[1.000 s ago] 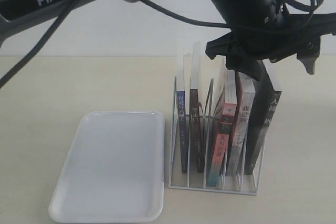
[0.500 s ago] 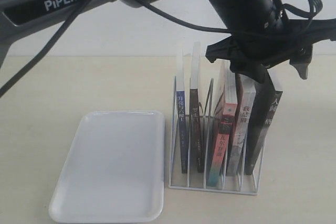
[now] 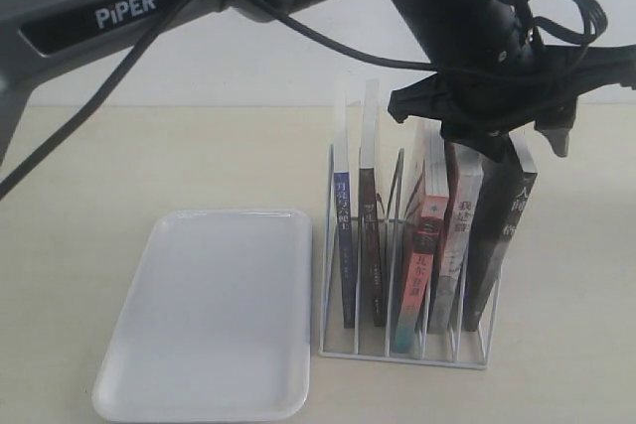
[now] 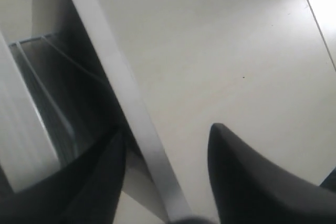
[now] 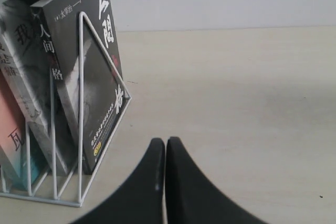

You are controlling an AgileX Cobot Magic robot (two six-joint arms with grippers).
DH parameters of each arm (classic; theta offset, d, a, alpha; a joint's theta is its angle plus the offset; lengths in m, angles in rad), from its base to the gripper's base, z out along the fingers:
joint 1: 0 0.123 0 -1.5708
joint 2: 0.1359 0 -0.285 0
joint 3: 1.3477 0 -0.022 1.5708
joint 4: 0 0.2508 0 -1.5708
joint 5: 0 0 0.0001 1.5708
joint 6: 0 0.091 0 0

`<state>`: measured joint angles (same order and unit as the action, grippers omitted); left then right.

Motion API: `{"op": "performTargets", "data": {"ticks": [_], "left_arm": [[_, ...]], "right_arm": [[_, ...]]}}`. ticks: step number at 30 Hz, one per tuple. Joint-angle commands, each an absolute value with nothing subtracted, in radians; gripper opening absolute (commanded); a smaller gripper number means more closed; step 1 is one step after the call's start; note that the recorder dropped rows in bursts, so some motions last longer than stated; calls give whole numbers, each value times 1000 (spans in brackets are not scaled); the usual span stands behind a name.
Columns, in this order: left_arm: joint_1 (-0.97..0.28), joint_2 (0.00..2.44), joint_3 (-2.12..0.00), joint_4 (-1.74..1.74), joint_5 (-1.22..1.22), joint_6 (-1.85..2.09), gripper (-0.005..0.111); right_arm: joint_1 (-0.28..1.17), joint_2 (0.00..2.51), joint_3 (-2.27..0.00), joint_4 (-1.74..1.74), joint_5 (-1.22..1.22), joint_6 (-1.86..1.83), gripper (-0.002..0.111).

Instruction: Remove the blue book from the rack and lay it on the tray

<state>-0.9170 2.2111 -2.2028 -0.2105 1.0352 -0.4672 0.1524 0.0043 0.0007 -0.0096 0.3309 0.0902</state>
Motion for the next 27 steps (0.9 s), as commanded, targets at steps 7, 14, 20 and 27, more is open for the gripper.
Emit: {"op": "performTargets", "data": {"ticks": [7,14,20,27], "left_arm": [[-920,2211,-2208,-165,1039,-447,14],[-920,2213,-2208,-141,1052,-447,11],[-920,2230,-2208,-138,1075,-447,11],[-920,2238,-2208,-136,1077,-412,9]], "right_arm": [[150,0,0,-13,322,91,0],[150,0,0,-13,322,91,0],[150,0,0,-13,322,91,0],[150,0,0,-13,322,91,0]]}}
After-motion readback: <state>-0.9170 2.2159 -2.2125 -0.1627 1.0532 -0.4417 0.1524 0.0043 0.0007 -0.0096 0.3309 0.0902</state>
